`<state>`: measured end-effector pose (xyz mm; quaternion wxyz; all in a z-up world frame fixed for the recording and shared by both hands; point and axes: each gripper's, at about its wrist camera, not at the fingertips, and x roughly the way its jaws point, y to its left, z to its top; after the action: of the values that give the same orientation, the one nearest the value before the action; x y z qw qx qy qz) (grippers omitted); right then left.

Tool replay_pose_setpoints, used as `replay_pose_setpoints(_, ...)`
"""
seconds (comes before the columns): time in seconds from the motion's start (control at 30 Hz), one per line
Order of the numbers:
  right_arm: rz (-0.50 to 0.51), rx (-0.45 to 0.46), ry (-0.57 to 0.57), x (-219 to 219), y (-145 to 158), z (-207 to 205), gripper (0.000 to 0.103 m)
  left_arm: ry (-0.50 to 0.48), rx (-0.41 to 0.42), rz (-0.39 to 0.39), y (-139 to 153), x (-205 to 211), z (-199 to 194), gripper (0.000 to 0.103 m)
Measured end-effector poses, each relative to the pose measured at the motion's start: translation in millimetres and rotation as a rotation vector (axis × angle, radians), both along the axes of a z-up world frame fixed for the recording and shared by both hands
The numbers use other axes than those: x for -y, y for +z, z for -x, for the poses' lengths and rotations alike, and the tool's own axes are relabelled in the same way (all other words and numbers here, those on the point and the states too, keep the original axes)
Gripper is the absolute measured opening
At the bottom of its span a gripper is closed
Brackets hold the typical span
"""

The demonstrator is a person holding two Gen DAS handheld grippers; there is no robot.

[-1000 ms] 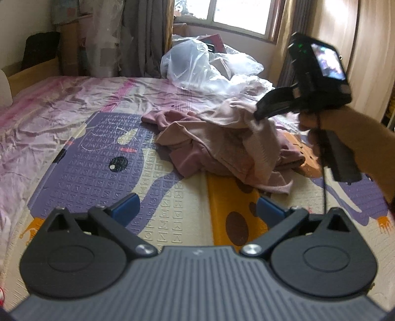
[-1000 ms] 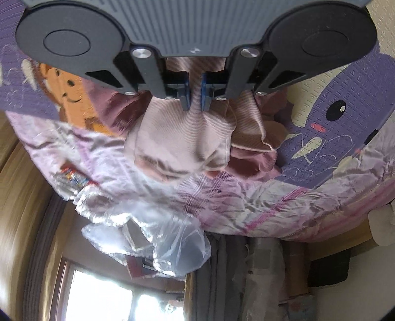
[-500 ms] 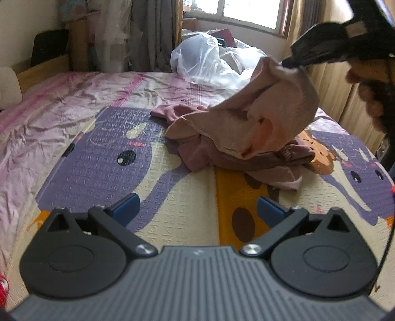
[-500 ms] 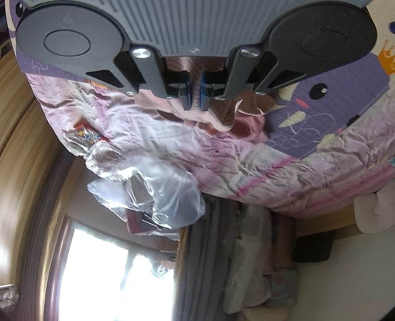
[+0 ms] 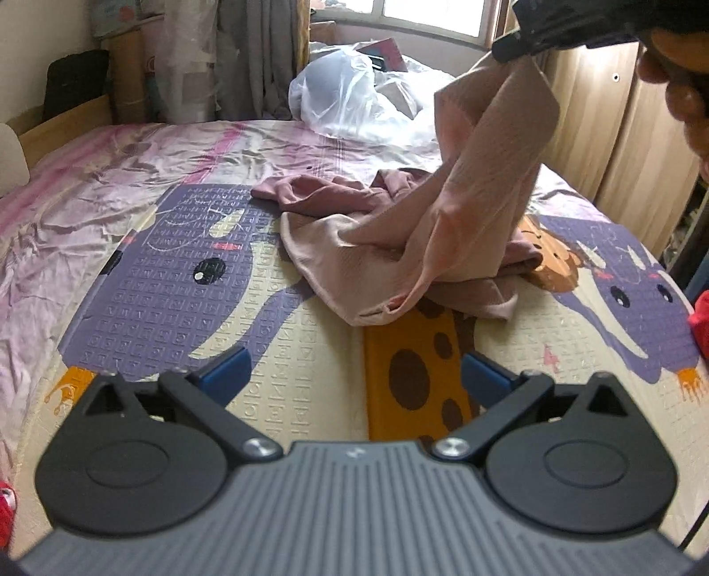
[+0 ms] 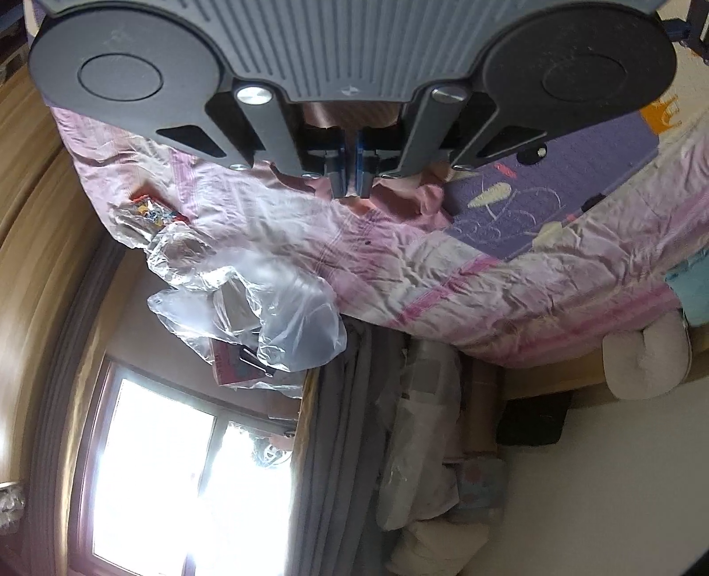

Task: Fold clothes
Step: 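Lift the pink top with the right gripper and pull it from the pile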

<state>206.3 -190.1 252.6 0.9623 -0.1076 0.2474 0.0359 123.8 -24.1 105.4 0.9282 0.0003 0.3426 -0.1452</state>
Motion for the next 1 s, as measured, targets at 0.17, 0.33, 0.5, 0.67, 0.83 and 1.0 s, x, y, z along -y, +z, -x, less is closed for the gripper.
replay_pose_setpoints(0.17, 0.001, -0.063, -0.001, -1, -27, 2, 0.003, 0.013, -0.02, -0.026, -7, -3, 1, 0.103)
replay_pose_setpoints(0.33, -0.027, -0.069, -0.003, 2, -45, 3, 0.003, 0.015, -0.028, -0.029, -9, 0, -2, 0.103)
replay_pose_setpoints(0.5, -0.006, -0.007, 0.016, 1, -25, 18, 0.003, -0.005, -0.023, -0.03, -8, 8, -1, 0.103)
replay_pose_setpoints(0.67, 0.004, 0.042, 0.027, -1, -2, 33, 0.003, -0.016, -0.022, -0.039, -5, 13, 7, 0.103)
replay_pose_setpoints(0.83, 0.001, 0.077, 0.034, -4, 19, 48, 0.003, -0.016, -0.015, -0.045, 3, 12, 19, 0.103)
replay_pose_setpoints(1.0, -0.004, 0.103, 0.036, -5, 36, 64, 0.003, -0.025, -0.005, -0.05, 11, 15, 32, 0.103)
